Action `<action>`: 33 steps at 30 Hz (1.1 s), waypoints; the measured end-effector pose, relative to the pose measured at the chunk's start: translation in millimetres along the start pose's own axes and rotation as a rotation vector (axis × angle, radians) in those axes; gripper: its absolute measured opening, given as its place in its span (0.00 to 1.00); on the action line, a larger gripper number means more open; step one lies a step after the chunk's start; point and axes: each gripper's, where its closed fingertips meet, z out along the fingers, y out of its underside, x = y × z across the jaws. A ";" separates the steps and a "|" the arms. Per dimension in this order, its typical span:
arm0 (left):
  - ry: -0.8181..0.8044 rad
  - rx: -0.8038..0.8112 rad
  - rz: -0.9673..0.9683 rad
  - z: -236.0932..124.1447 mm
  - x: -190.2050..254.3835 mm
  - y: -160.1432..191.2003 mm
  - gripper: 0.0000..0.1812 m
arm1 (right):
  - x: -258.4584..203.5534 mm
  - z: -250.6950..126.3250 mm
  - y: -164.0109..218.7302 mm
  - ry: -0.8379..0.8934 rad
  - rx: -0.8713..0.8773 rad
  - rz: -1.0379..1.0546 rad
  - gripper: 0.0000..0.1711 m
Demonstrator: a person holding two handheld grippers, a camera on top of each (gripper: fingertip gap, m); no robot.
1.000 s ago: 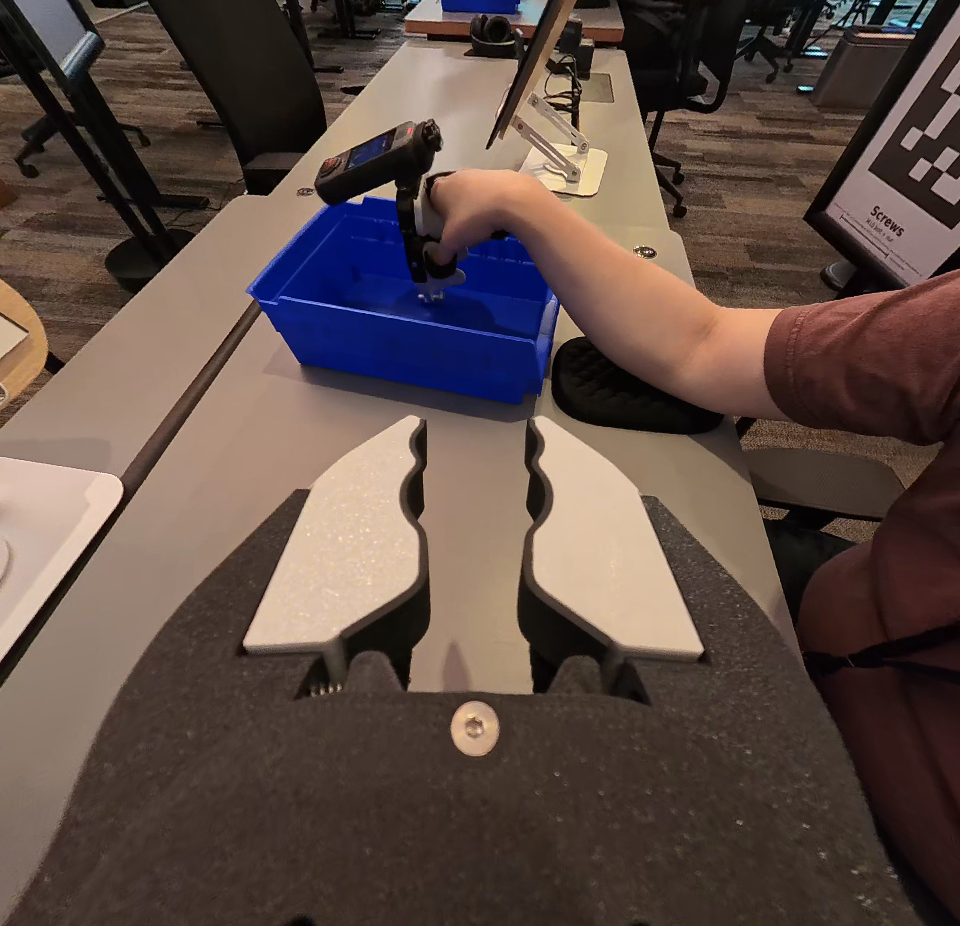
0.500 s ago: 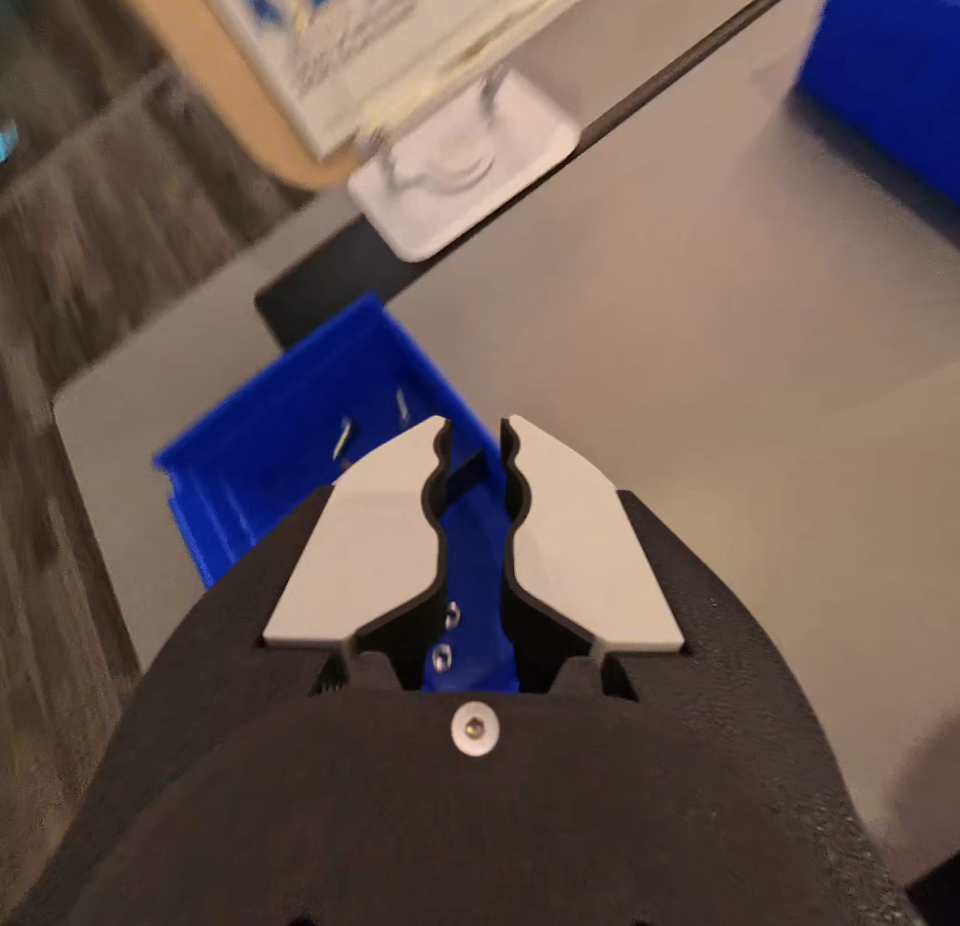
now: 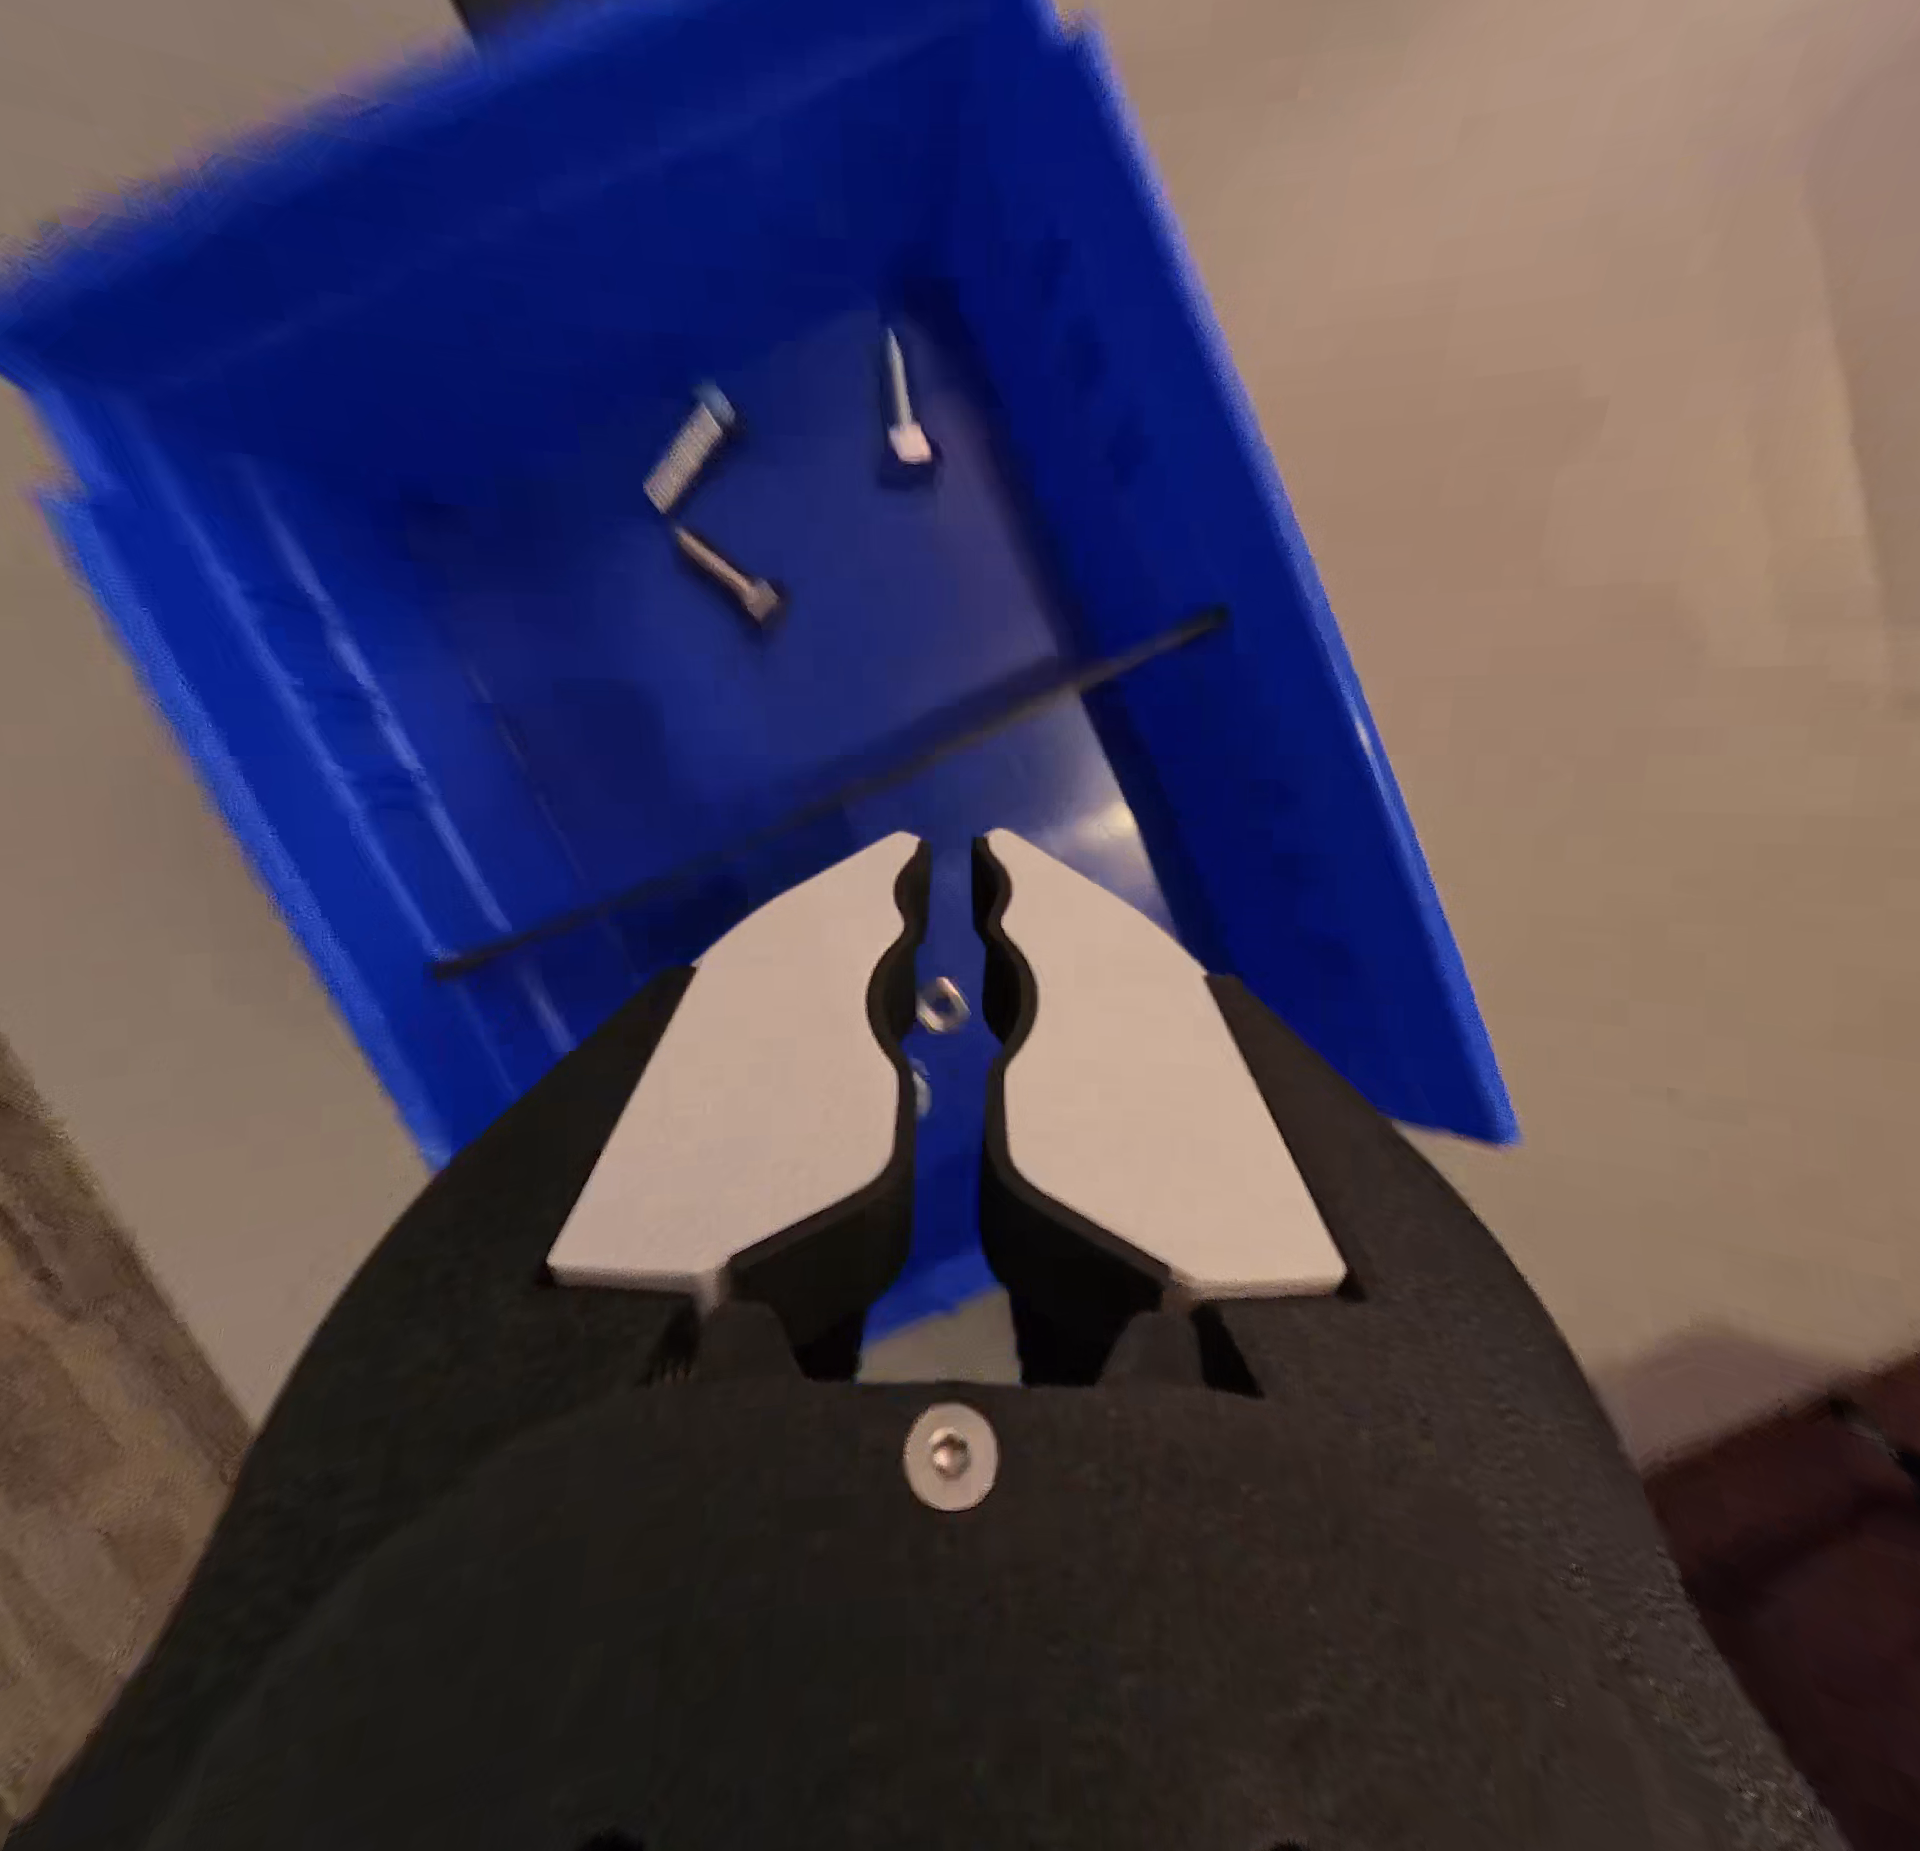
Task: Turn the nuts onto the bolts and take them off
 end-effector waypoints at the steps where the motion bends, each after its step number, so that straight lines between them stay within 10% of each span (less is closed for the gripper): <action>1: 0.045 -0.083 -0.032 4.8 6.3 16.5 0.01 | -1.3 1.9 1.0 -0.001 -0.010 -0.006 0.14; 7: 0.003 -0.388 -0.151 28.8 -11.7 80.3 0.02 | -3.8 13.1 9.8 0.002 -0.077 -0.023 0.14; 33: -0.001 -0.468 -0.189 80.3 -29.9 93.0 0.13 | -6.4 15.0 17.3 -0.006 -0.121 -0.057 0.15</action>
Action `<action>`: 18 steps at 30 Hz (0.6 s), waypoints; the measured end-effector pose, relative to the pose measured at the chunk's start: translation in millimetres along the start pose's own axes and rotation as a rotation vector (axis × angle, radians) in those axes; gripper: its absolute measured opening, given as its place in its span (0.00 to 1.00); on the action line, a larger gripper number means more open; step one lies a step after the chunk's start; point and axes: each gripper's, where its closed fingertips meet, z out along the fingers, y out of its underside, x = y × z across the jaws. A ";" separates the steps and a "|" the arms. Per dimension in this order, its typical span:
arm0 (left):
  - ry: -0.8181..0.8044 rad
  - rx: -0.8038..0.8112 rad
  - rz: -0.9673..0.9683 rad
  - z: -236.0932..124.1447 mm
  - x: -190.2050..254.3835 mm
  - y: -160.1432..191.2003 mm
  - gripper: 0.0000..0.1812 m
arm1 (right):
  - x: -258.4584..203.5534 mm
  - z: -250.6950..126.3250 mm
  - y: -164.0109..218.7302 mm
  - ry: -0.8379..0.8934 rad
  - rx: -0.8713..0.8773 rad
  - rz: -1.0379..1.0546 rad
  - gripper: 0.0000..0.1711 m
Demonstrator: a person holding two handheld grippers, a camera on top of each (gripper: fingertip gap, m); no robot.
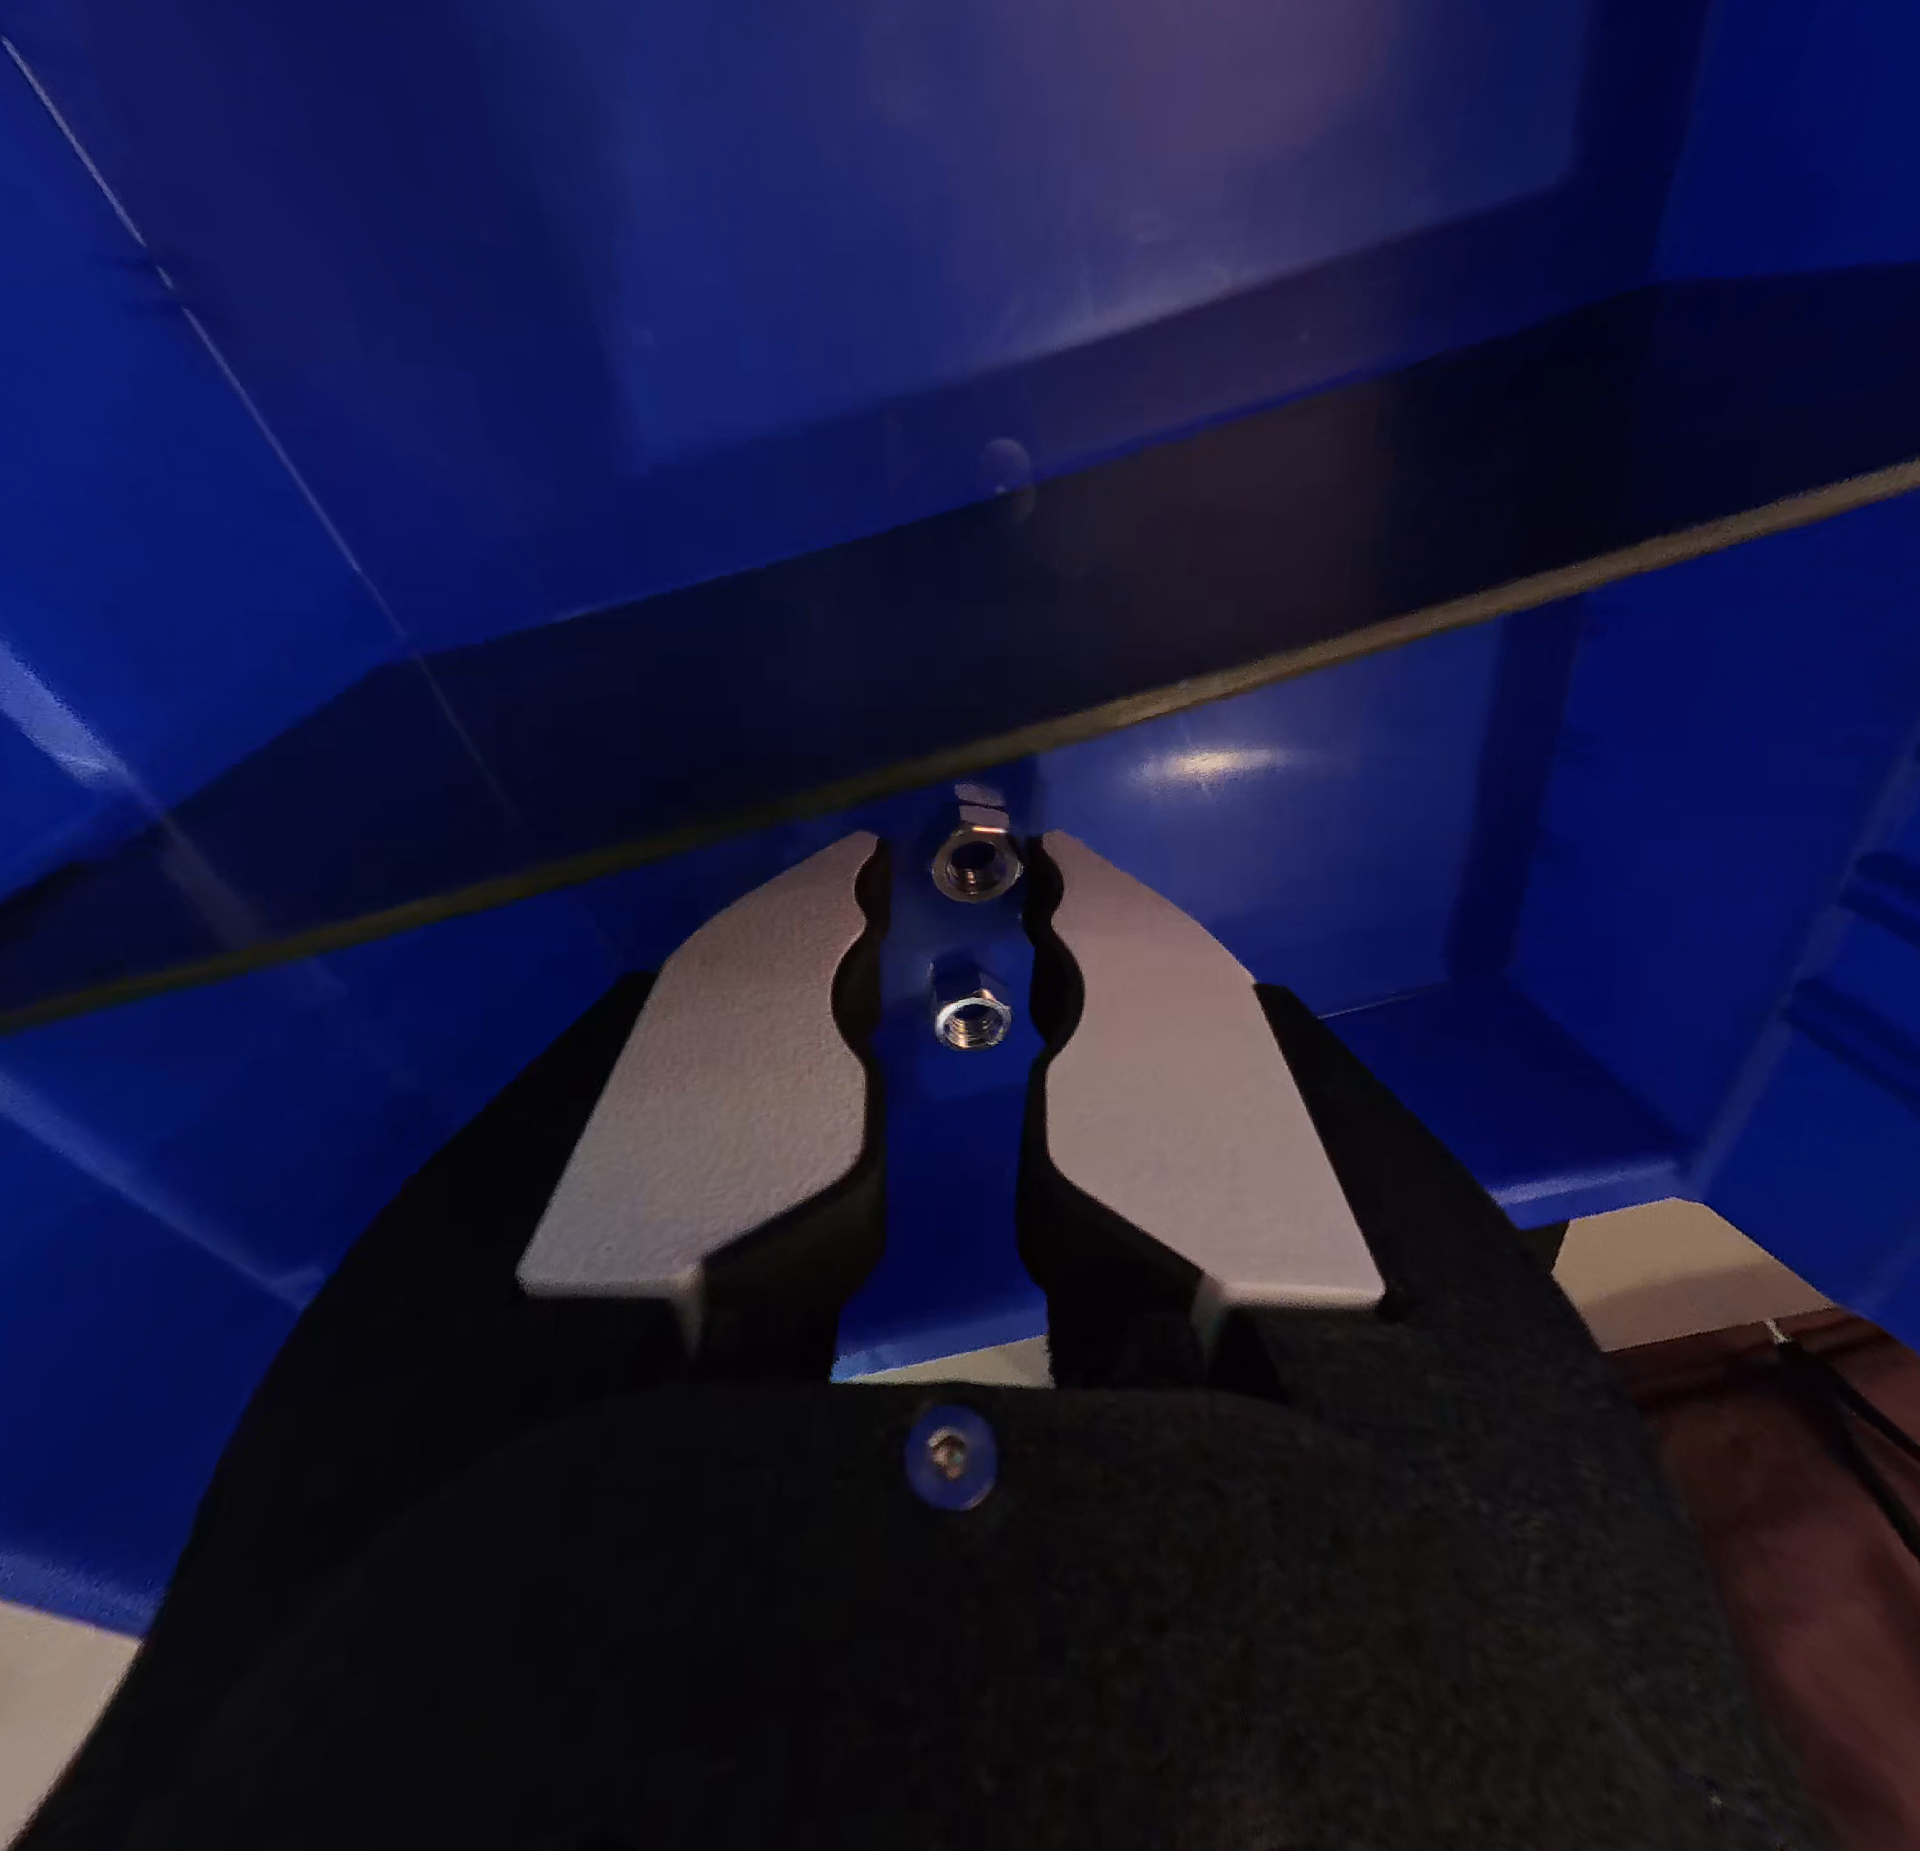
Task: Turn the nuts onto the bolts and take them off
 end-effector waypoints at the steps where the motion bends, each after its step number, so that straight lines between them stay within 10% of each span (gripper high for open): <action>1: 0.007 -0.009 -0.003 1.3 0.8 1.5 0.13 | 0.1 -0.1 0.3 -0.001 -0.001 0.000 0.15; 18: 0.004 0.031 0.028 -15.2 5.4 -0.1 0.10 | -4.4 2.7 3.8 0.000 -0.034 -0.022 0.15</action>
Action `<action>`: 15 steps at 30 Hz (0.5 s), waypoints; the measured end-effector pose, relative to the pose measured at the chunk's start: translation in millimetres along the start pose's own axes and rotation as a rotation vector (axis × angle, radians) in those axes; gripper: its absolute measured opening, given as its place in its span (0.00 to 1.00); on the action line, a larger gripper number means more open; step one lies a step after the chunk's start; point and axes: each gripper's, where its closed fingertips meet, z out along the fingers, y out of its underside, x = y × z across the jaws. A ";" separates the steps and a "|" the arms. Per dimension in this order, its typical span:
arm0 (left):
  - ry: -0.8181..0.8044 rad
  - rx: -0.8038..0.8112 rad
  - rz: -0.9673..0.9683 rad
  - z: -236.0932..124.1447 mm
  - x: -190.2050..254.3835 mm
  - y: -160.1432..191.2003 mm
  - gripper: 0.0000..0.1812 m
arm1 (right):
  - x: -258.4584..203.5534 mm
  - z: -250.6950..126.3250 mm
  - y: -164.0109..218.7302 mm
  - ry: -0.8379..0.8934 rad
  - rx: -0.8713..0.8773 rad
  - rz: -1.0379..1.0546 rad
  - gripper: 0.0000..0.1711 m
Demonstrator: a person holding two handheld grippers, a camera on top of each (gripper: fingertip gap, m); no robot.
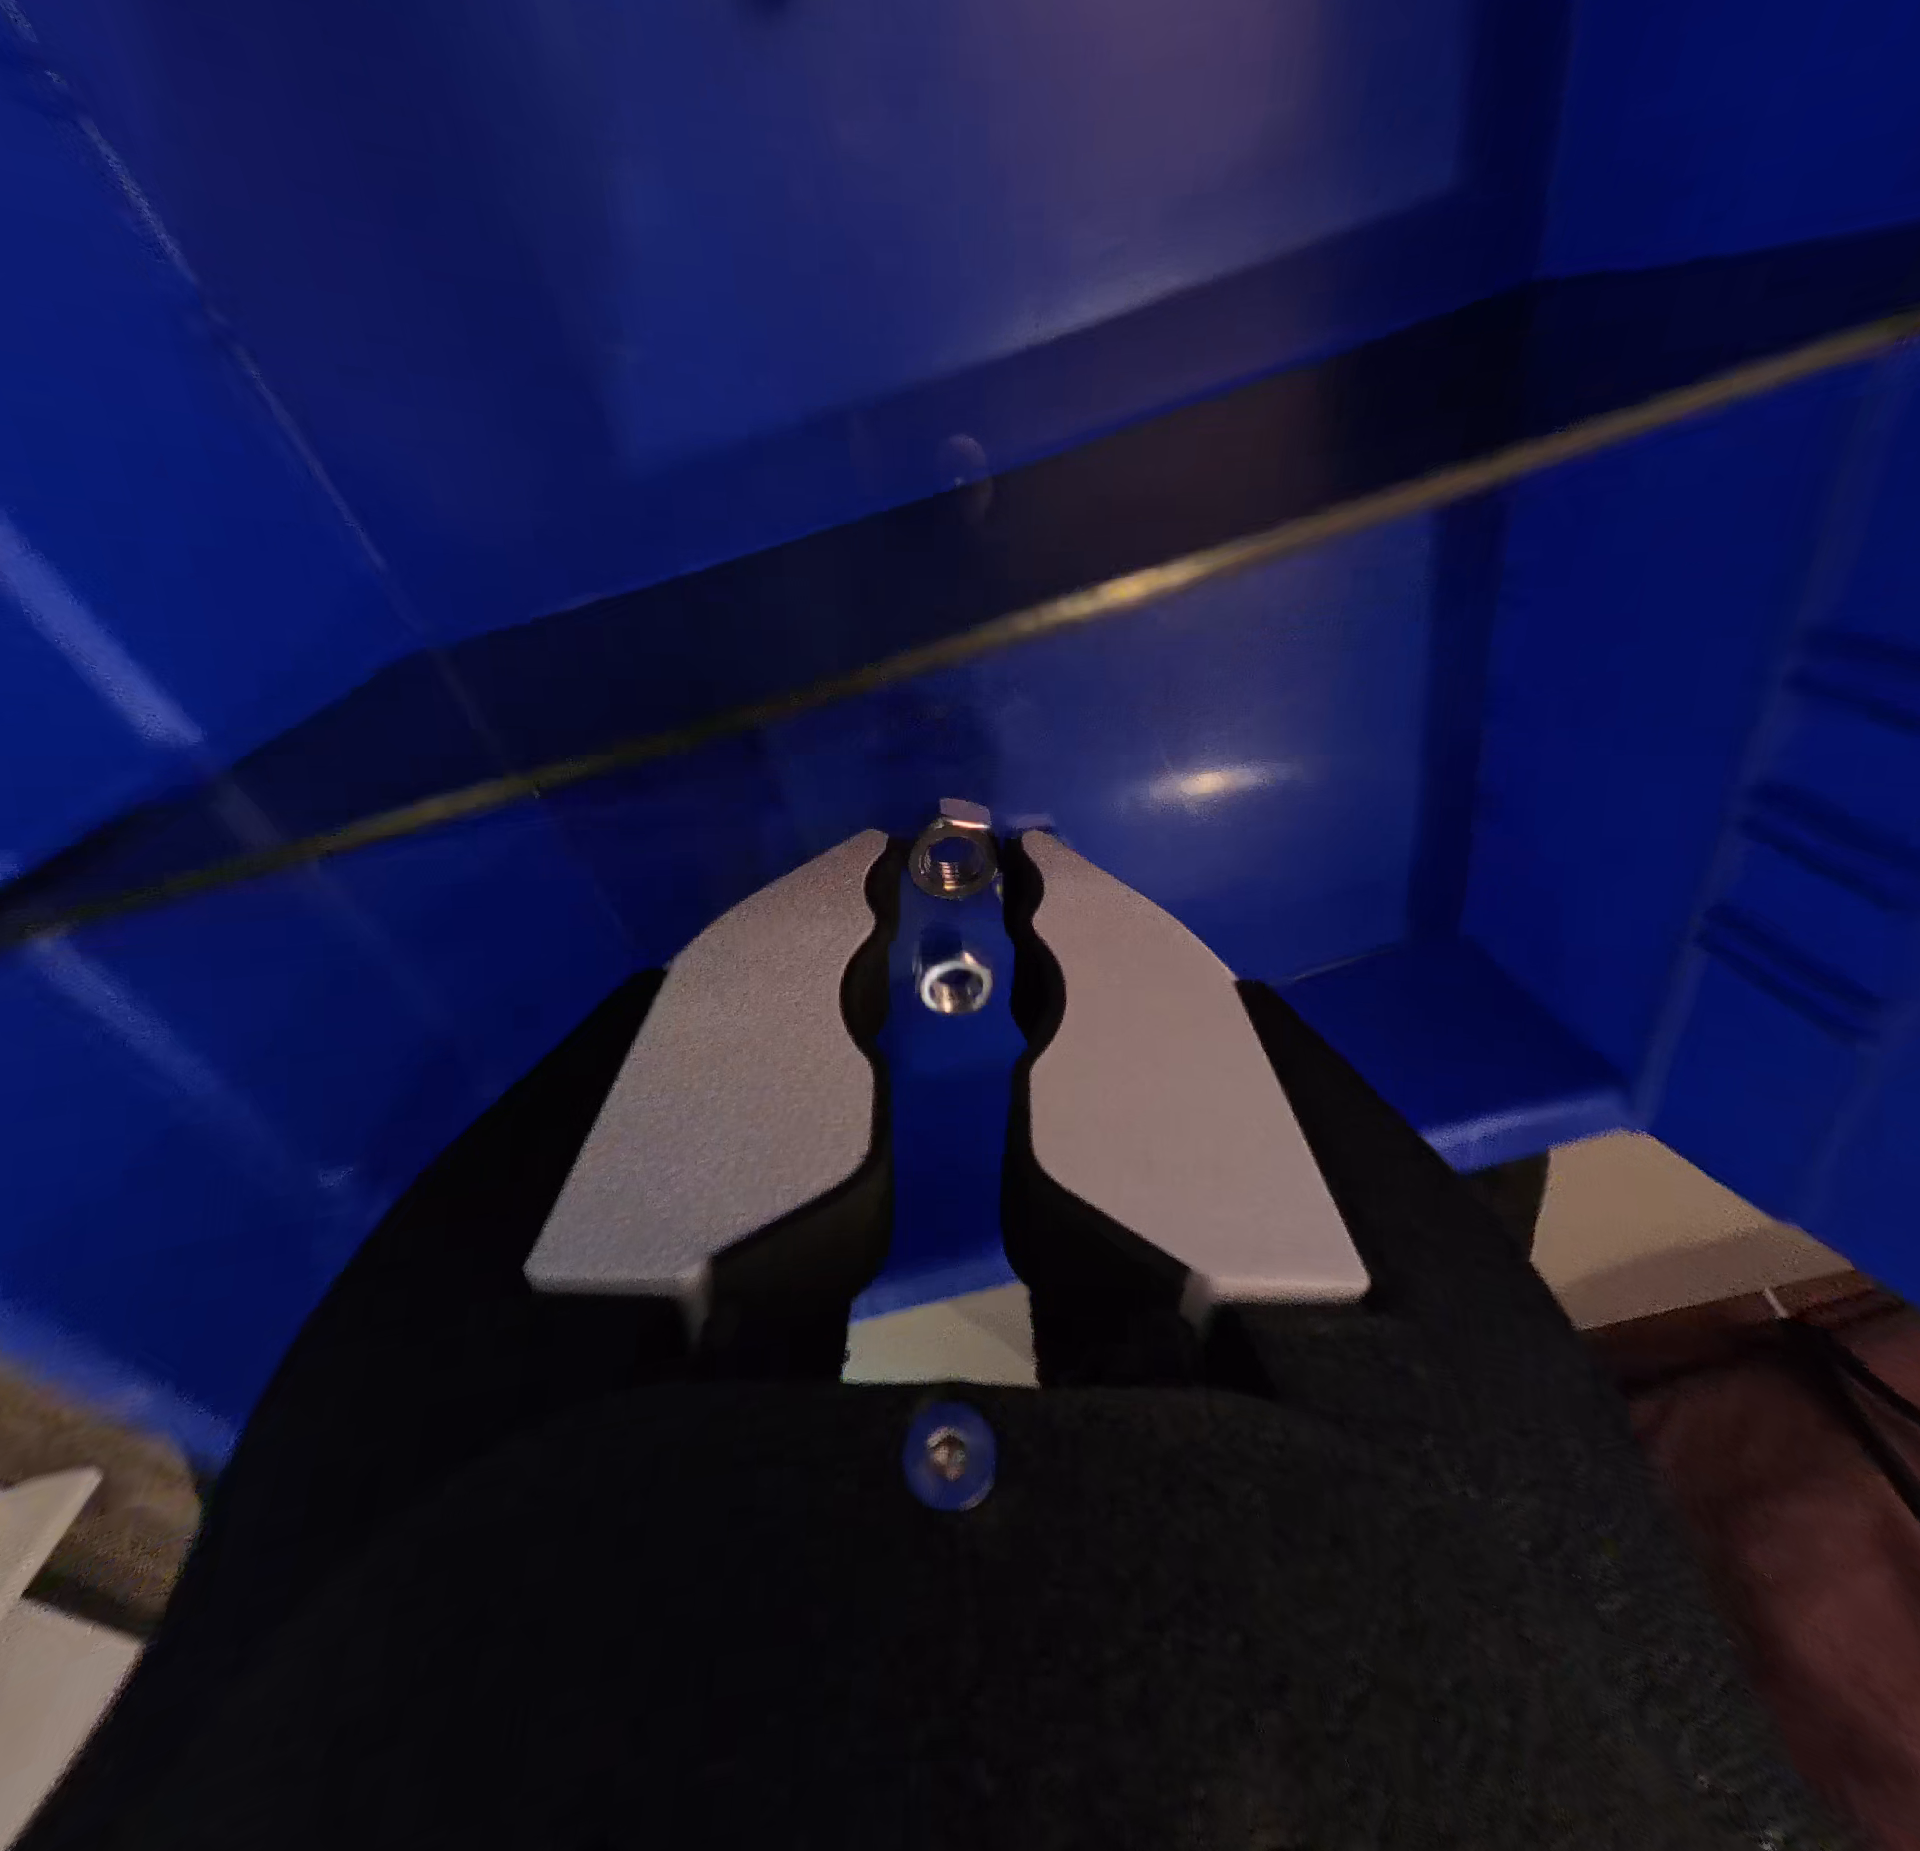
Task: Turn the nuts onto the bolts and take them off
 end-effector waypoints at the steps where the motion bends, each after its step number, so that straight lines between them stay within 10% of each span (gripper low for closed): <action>1: 0.005 0.040 0.007 -10.5 1.9 -0.8 0.10 | 0.3 -1.0 -1.1 0.003 0.006 0.000 0.15; 9: 0.342 0.545 0.461 -125.0 150.3 -27.0 0.10 | -11.0 -20.2 -20.4 0.022 0.111 -0.058 0.14; 15: 0.239 0.397 0.896 -51.0 306.7 -42.2 0.10 | -18.1 -23.4 -20.9 0.009 0.111 -0.083 0.14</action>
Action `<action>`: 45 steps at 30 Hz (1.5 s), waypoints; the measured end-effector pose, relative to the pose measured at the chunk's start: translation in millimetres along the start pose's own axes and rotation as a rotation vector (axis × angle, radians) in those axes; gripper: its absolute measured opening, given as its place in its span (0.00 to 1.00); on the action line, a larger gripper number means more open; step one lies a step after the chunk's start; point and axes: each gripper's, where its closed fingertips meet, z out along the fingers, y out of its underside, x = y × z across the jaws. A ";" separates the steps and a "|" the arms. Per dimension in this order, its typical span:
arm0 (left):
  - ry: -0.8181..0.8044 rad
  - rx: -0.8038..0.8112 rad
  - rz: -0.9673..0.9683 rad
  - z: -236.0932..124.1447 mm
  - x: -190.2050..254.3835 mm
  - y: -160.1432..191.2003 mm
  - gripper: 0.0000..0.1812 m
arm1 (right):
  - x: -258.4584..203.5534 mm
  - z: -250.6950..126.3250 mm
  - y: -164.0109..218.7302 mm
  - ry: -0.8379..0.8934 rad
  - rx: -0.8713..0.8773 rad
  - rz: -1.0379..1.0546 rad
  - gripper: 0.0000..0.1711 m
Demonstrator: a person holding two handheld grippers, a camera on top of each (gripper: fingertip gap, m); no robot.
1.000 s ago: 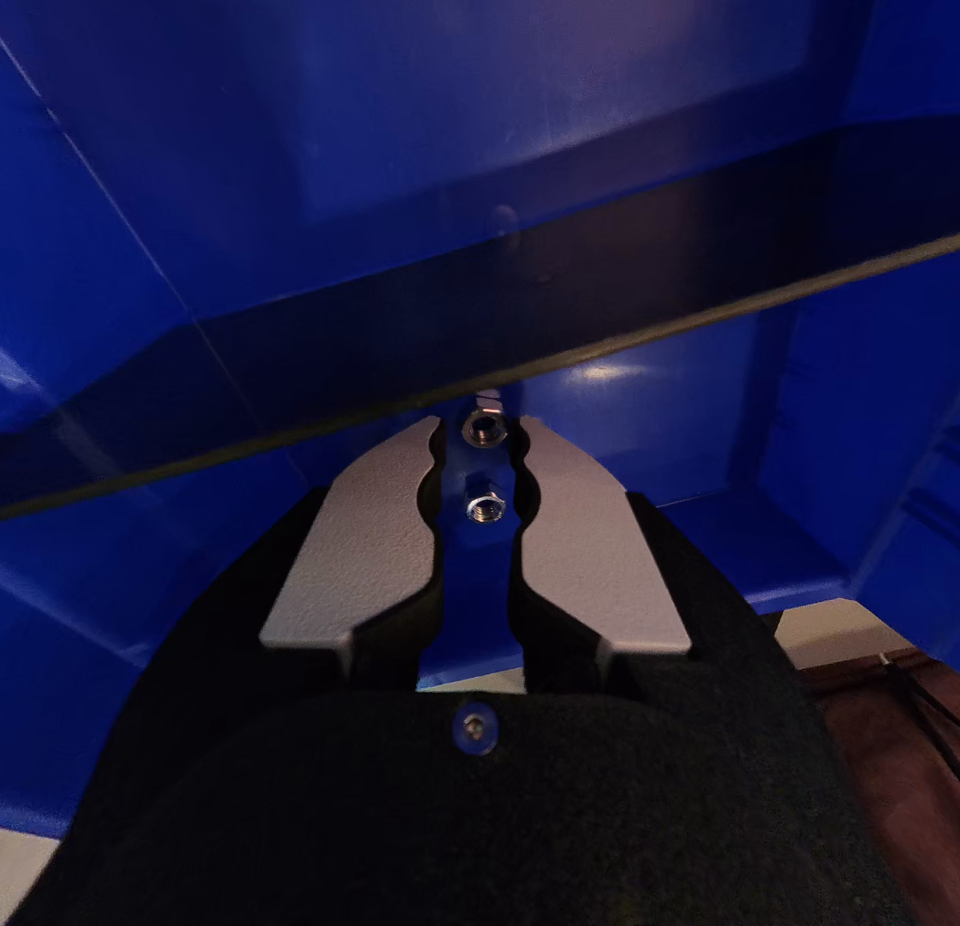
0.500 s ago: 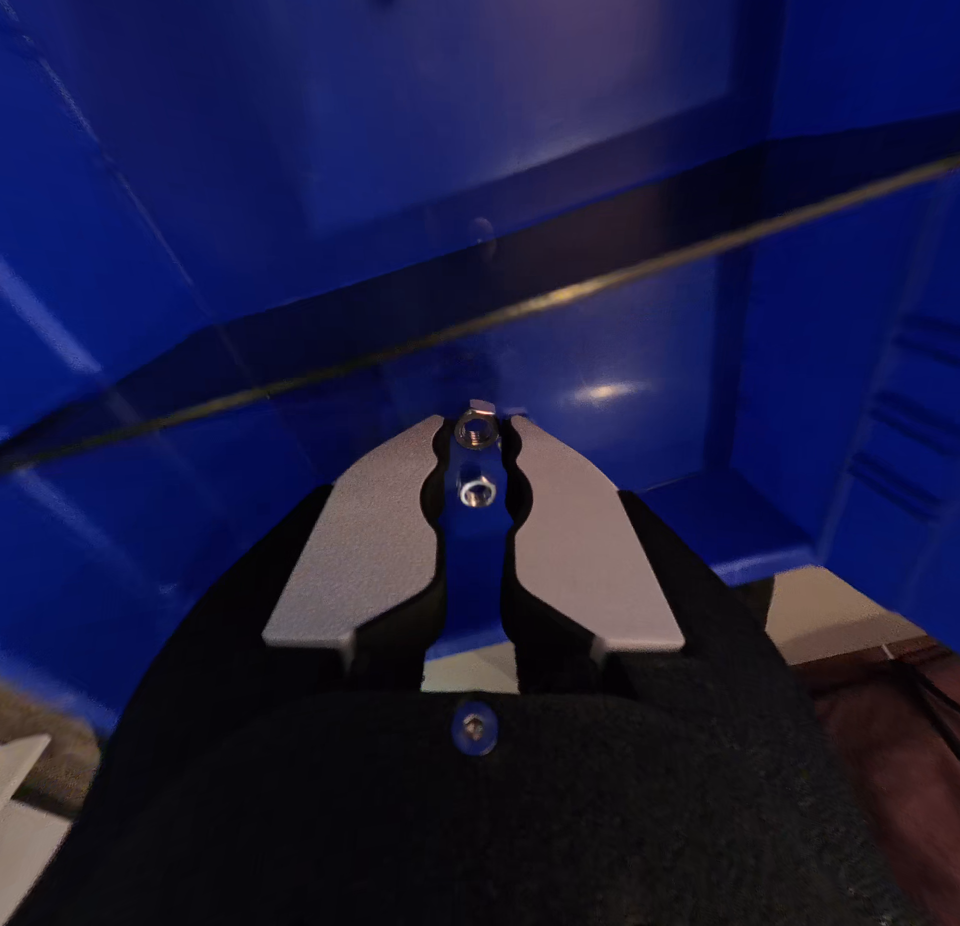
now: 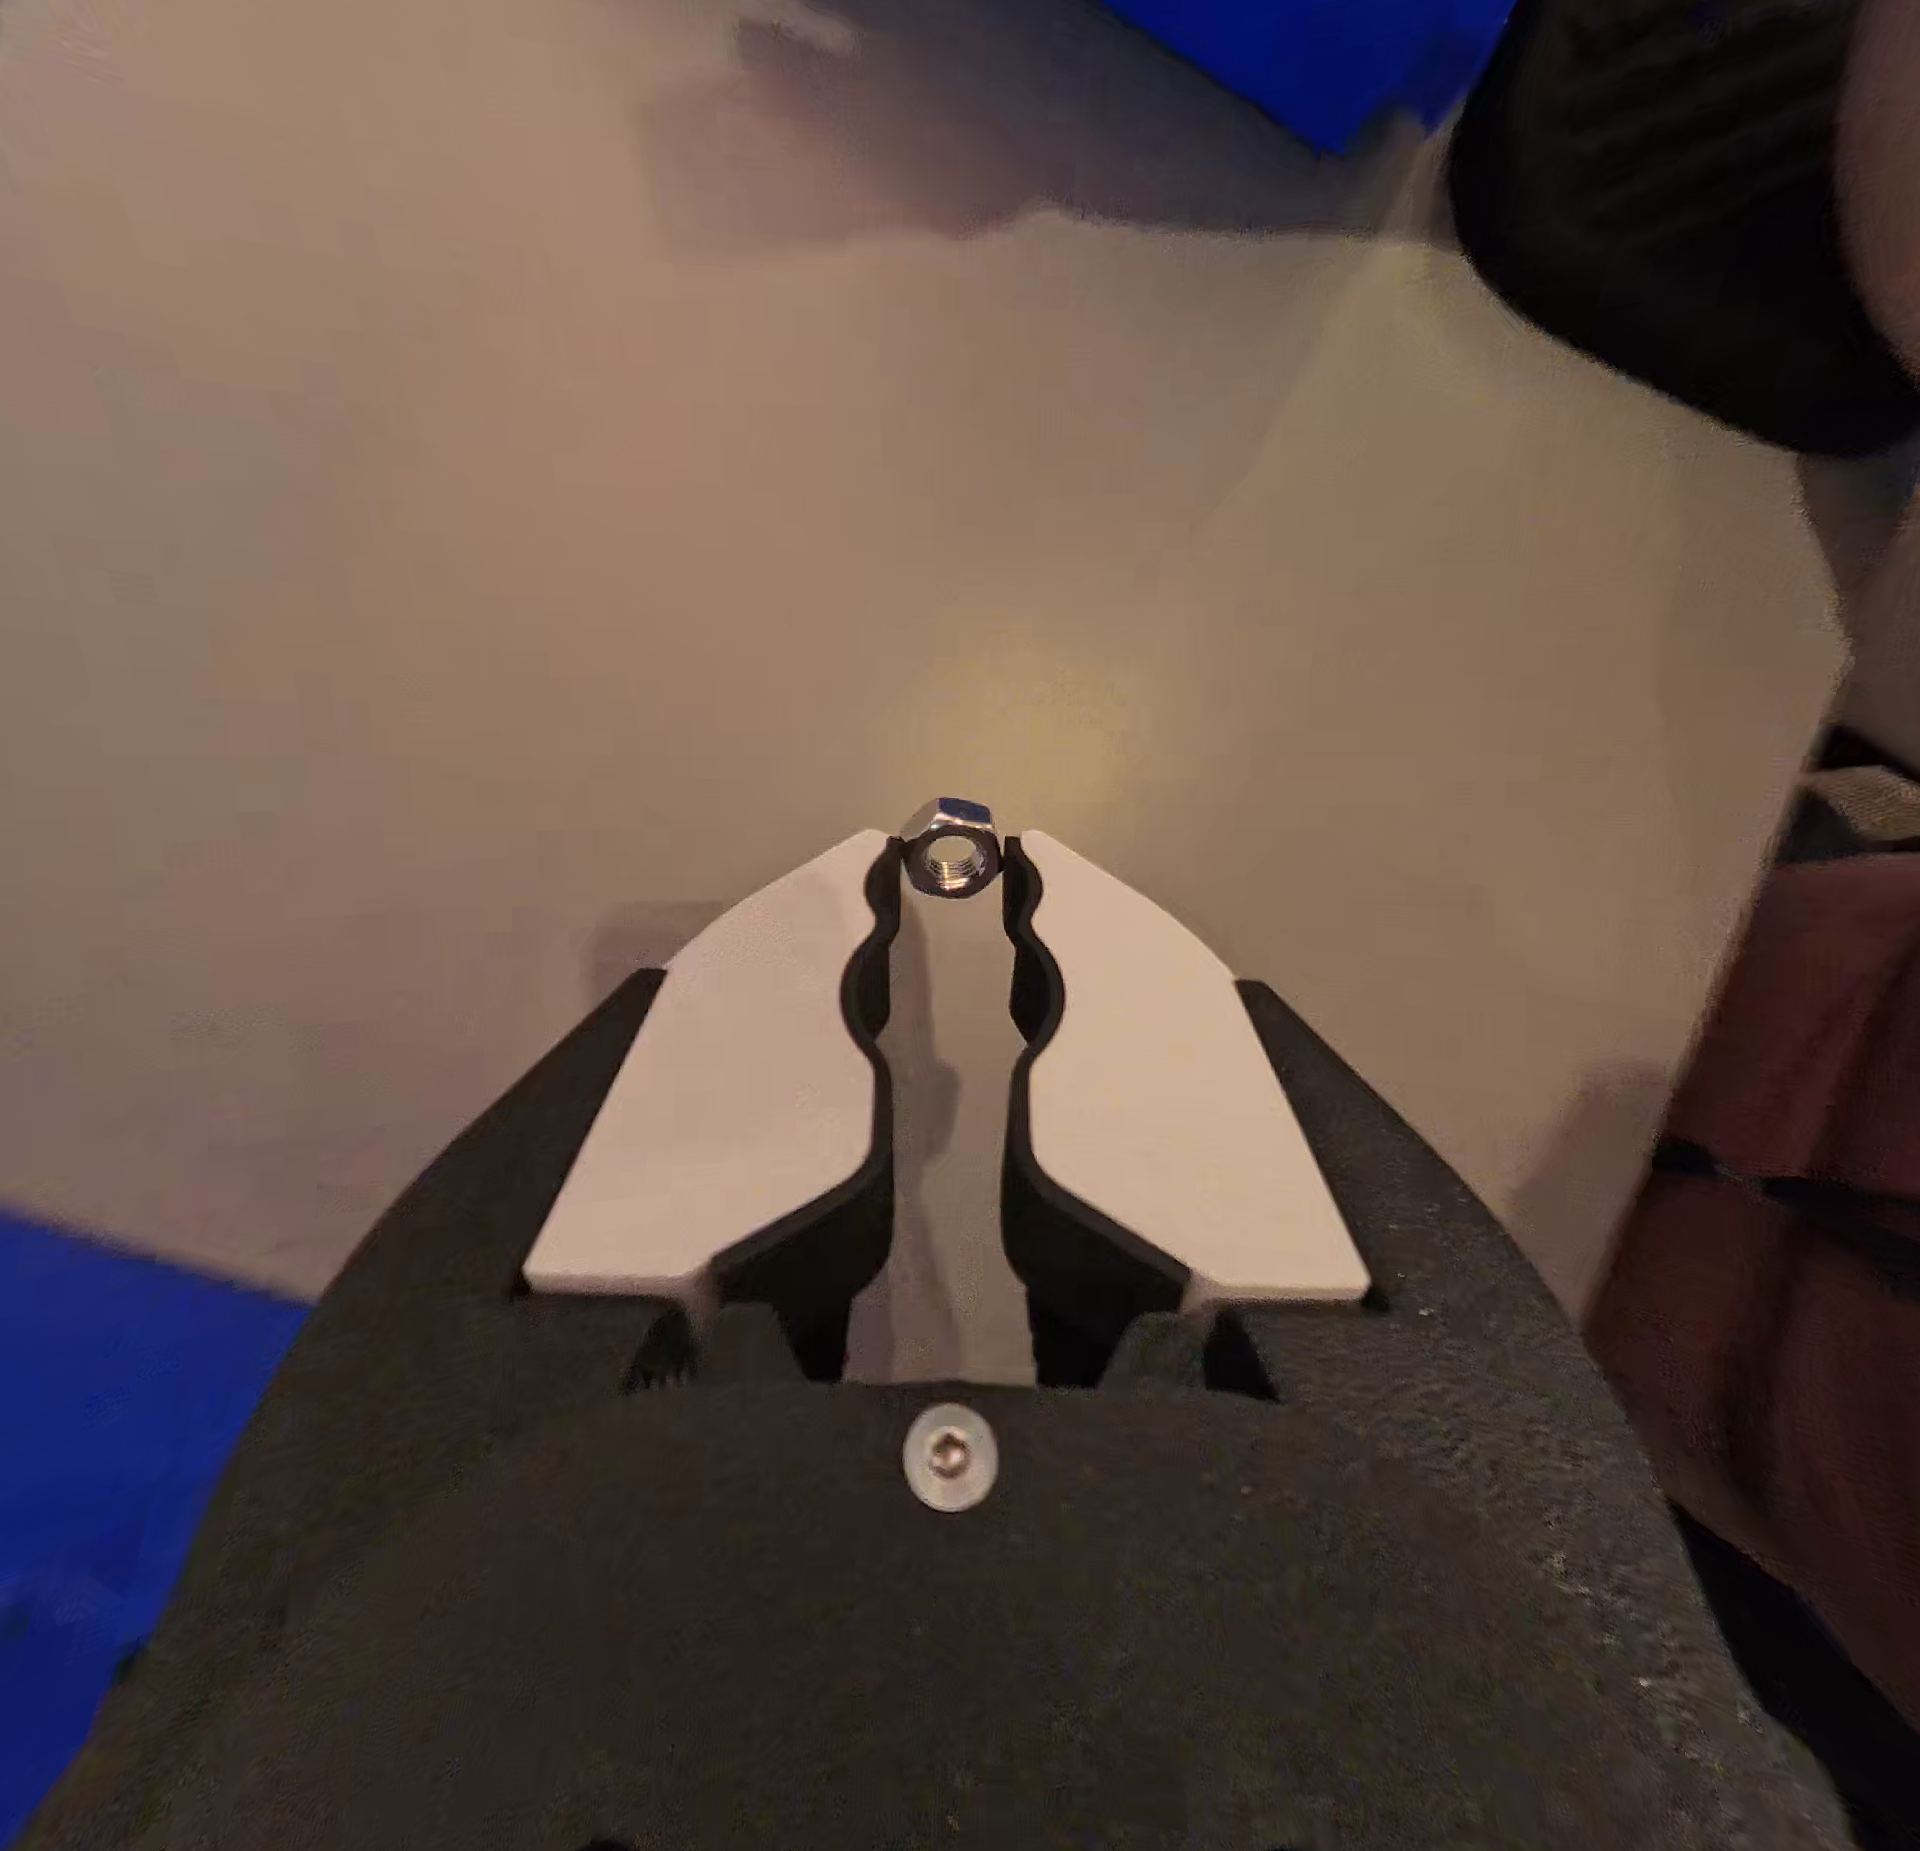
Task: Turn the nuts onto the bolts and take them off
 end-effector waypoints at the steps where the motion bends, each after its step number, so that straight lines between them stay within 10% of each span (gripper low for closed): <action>1: -0.028 -0.007 0.025 20.9 0.5 -8.1 0.10 | -0.1 0.6 1.2 -0.006 -0.005 0.001 0.14; 10: -0.053 -0.094 0.047 103.4 -9.1 -5.0 0.10 | 16.4 3.5 16.9 -0.011 -0.052 0.055 0.14; 21: -0.046 -0.133 0.069 110.4 -10.0 -4.4 0.17 | 15.3 8.4 20.5 -0.028 -0.077 0.051 0.14; 28: -0.220 0.269 -0.080 -44.1 -70.6 -37.5 0.16 | 16.2 2.9 17.6 -0.024 -0.051 0.054 0.14; 32: -0.363 0.465 -0.308 -147.3 -127.5 12.7 0.14 | 16.9 3.3 16.7 -0.025 -0.045 0.054 0.14; 37: -0.401 0.609 -0.425 -186.4 -183.8 64.6 0.08 | 18.5 4.2 18.3 -0.020 -0.054 0.054 0.14; 45: -0.334 -0.044 -0.401 -91.2 -253.3 162.8 0.00 | 18.4 10.4 21.1 -0.008 -0.085 0.044 0.14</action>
